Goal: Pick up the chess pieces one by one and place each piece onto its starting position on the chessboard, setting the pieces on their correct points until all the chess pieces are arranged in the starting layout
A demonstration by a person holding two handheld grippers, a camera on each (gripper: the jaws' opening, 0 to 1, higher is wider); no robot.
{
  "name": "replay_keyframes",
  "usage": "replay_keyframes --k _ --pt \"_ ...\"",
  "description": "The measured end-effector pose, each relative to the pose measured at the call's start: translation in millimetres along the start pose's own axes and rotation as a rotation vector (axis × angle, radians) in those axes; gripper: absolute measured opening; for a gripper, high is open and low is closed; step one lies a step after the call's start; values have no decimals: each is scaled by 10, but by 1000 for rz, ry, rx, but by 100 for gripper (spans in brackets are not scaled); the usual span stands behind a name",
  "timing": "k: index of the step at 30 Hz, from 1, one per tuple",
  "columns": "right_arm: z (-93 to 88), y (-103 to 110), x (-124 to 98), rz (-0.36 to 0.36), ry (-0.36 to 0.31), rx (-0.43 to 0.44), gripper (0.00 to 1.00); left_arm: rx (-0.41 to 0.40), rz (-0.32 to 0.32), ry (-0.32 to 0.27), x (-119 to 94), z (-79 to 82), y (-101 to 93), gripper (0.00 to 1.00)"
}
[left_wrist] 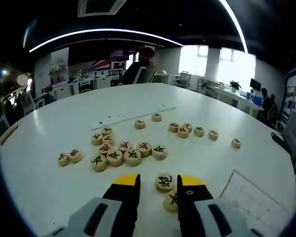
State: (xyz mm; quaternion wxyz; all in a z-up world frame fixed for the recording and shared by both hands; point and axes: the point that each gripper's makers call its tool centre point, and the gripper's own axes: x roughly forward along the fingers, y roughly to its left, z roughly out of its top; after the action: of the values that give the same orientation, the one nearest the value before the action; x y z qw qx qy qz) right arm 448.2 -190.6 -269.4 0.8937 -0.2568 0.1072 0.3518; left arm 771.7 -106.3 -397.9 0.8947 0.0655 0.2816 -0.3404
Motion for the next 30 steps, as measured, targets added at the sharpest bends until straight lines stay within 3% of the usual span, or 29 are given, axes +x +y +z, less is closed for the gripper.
replay_keyframes --k 3,6,14,20,25,30 --pt "-2 3 8 0 1 1 44 7 -3 10 36 -14 -42 31" --pt "-2 6 11 0 3 0 44 11 -8 17 65 -29 -99 21" --pt "-8 14 26 1 6 -1 44 22 -9 3 -8 14 -77 20" --pt "-19 12 14 -1 8 -1 44 20 -18 -39 -274 154 5 20" --pt "-14 18 28 1 10 -3 44 28 -57 -81 -572 197 -41 20" --pt "-7 33 38 4 9 -4 44 64 -105 -85 -877 57 -129 20"
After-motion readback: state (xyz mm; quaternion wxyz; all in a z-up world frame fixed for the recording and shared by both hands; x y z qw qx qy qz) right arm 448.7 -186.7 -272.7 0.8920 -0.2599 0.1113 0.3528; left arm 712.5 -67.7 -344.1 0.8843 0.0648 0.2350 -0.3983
